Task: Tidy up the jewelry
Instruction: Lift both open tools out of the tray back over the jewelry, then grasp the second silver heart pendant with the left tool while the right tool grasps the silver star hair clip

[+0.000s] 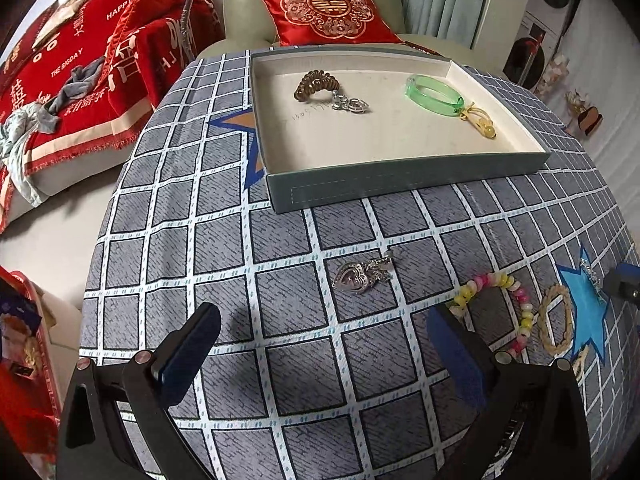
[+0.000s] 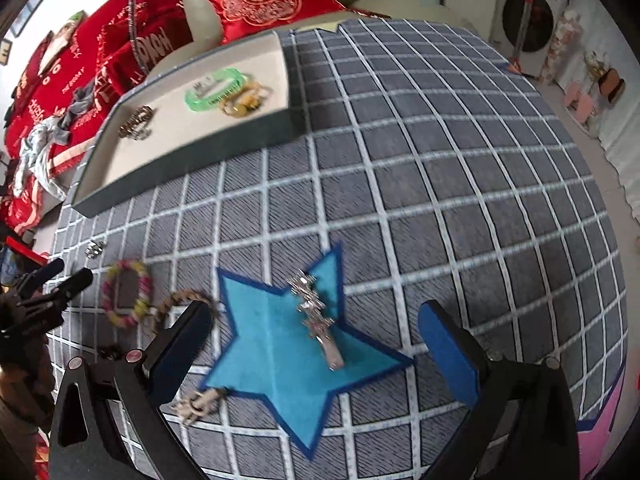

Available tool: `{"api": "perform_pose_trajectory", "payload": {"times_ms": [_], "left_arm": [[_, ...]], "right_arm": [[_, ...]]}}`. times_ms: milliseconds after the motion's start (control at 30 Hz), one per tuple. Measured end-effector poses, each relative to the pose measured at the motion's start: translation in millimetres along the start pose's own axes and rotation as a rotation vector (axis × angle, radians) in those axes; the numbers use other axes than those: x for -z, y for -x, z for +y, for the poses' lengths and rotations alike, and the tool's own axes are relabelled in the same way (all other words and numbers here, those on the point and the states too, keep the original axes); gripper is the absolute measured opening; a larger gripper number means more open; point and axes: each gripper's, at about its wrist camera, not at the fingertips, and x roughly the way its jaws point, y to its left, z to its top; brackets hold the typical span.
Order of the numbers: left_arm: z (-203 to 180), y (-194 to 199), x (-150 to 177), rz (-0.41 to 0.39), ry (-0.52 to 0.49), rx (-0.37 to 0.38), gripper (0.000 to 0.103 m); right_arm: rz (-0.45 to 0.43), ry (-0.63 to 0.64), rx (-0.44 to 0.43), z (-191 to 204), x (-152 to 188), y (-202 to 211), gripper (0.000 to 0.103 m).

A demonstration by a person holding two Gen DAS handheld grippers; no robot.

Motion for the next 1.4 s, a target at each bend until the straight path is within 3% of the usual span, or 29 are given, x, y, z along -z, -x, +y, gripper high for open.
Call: {"api": "perform_pose_trajectory", "payload": {"times_ms": [700,733,933,1000,1200,1300,1367,1400], "left_arm": [[-10,-12,-10,0.000,-0.027,0.009,0.103],[-11,-11,-9,-0.004,-0.032,0.003,0.098],[-18,-9,-9,-0.009,-0.062,0.000,0.095],[-21,-7,-9,-0.019,-0.071,0.004,0.086],[-28,-4,-8,-0.015,-0.096,0.018,0.074],[-29,-2,-8,-0.020,-0.104,0.021,0.060],[-29,-1,-7,-0.018,-0.102,0.026,0.056],[-29,-1,-7,-0.022,-0.105,0.024,0.045]], "right_arm": [[0.024,0.048,0.077,-7,11,-16,0.103],[0.022,0.056,0.082,-5,11,-17,0.102],[0.007,0.123,0.123,6,13,-17,0.089],[0.003,0.135,0.120,9,13,-15,0.078],[0.001,0.153,0.106,18,13,-13,0.063],[0.000,0.154,0.105,19,14,-12,0.058],[-0.001,0.156,0.105,20,15,-12,0.053],[0.001,0.157,0.104,21,15,-11,0.050]]}}
